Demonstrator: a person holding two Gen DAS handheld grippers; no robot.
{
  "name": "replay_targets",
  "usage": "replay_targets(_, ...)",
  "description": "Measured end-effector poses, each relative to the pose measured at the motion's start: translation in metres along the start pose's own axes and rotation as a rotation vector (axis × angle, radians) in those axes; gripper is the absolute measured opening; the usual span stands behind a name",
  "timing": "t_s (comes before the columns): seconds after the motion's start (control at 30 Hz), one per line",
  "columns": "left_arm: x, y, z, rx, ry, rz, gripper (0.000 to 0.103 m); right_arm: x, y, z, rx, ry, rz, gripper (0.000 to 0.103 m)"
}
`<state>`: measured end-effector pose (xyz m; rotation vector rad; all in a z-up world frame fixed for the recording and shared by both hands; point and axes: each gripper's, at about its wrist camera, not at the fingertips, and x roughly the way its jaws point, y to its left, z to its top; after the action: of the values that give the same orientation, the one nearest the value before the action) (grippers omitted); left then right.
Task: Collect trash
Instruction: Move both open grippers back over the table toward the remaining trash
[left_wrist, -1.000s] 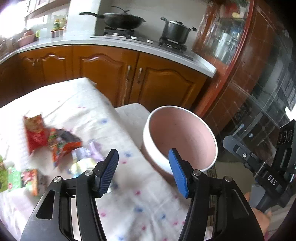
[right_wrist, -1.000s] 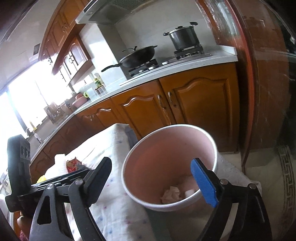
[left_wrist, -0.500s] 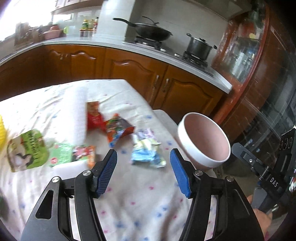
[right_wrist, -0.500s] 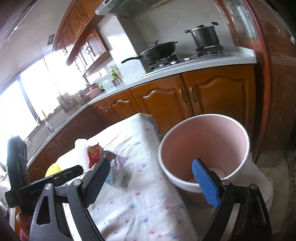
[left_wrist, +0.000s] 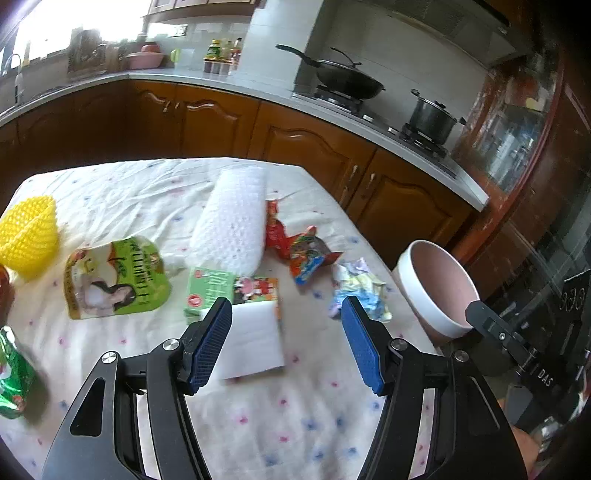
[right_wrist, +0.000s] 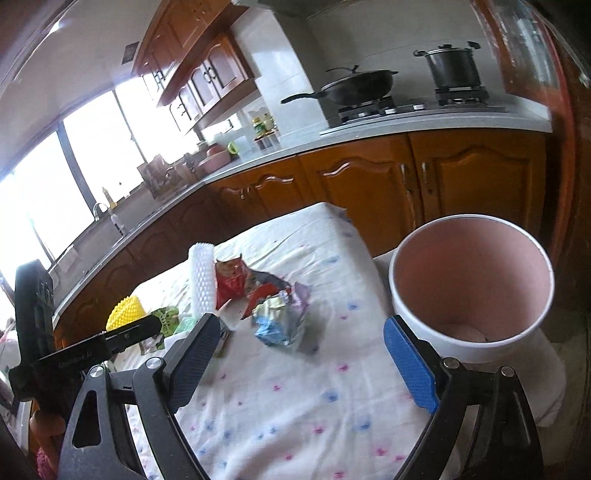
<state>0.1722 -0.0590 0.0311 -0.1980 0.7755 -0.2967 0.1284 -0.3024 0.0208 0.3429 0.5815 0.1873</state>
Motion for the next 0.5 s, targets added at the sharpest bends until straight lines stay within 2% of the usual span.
replay_targets(0.5,0.003,0.028,0.004,-0.036,0.004,0.033,0.063,0.023,0.027,-0.008,-0.033,0.040,0.031,0.091)
